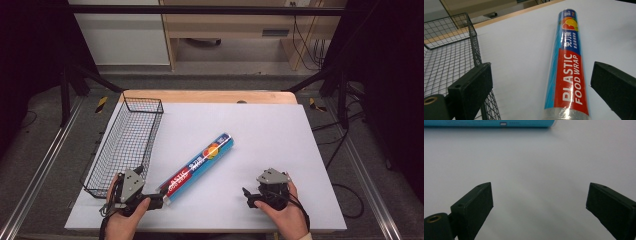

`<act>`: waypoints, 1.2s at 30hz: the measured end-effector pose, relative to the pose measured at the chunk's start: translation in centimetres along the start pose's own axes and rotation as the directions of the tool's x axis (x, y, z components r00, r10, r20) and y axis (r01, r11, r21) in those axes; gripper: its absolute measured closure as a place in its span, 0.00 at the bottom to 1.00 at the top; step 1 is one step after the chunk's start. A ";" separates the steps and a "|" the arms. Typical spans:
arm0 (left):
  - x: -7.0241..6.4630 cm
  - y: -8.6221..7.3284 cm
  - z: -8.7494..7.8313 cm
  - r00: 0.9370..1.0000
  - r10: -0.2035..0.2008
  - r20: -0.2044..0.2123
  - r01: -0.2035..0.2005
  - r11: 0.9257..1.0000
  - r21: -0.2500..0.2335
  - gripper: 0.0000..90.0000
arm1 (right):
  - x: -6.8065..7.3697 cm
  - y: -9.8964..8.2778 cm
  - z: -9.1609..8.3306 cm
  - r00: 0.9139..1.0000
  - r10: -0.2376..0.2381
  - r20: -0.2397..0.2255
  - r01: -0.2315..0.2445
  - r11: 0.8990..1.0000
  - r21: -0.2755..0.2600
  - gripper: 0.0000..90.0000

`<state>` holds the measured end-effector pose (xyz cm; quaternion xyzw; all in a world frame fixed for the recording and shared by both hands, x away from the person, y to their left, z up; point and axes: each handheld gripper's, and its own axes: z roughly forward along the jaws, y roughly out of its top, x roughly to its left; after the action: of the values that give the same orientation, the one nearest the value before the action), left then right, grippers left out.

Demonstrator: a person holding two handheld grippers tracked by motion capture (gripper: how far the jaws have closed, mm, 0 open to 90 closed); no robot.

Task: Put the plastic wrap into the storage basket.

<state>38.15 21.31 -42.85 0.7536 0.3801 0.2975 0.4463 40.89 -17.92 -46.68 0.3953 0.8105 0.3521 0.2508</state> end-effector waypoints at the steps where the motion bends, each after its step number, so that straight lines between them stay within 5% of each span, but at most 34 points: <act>1: 0.0 0.0 0.1 1.000 0.000 0.007 0.000 1.000 0.003 0.05 | 0.0 0.0 0.0 1.000 -0.002 -0.001 0.002 1.000 0.005 0.08; 11: -0.9 1.0 0.5 0.998 0.058 0.037 -0.059 0.998 0.037 0.04 | 0.2 -0.2 0.3 1.000 -0.003 -0.001 0.003 1.000 0.020 0.08; 16: -1.6 2.8 2.0 0.990 0.140 0.022 -0.141 0.981 0.133 0.05 | 0.2 -0.3 0.6 1.000 -0.005 0.005 0.005 0.999 0.036 0.08; 20: -2.9 4.6 4.4 0.976 0.215 0.047 -0.220 0.944 0.245 0.05 | 0.2 -0.2 0.5 1.000 -0.009 -0.001 0.009 1.000 0.026 0.09; 25: -4.8 6.4 8.0 0.948 0.308 0.080 -0.315 0.870 0.378 0.05 | 0.3 -0.1 0.2 1.000 -0.005 -0.016 0.005 1.000 0.016 0.09; 30: -6.1 7.2 11.4 0.929 0.339 0.151 -0.368 0.794 0.484 0.05 | 0.0 -0.1 -0.1 1.000 0.007 -0.025 -0.007 1.000 0.004 0.09; 32: -6.2 7.4 12.3 0.927 0.338 0.162 -0.373 0.783 0.498 0.05 | -0.1 0.0 -0.2 1.000 0.014 -0.026 -0.014 1.000 0.006 0.09; 33: -6.2 7.5 12.7 0.929 0.333 0.162 -0.368 0.784 0.499 0.05 | -0.2 0.0 -0.2 0.999 0.017 -0.027 -0.017 1.000 0.001 0.09; 36: -6.0 7.8 13.8 0.927 0.334 0.169 -0.372 0.765 0.526 0.05 | -0.3 0.0 -0.3 0.999 0.019 -0.031 -0.019 1.000 -0.003 0.09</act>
<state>48.21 7.71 -42.32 0.9166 0.2859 0.2295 0.1593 40.83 -18.26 -46.44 0.3971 0.8099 0.3617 0.2356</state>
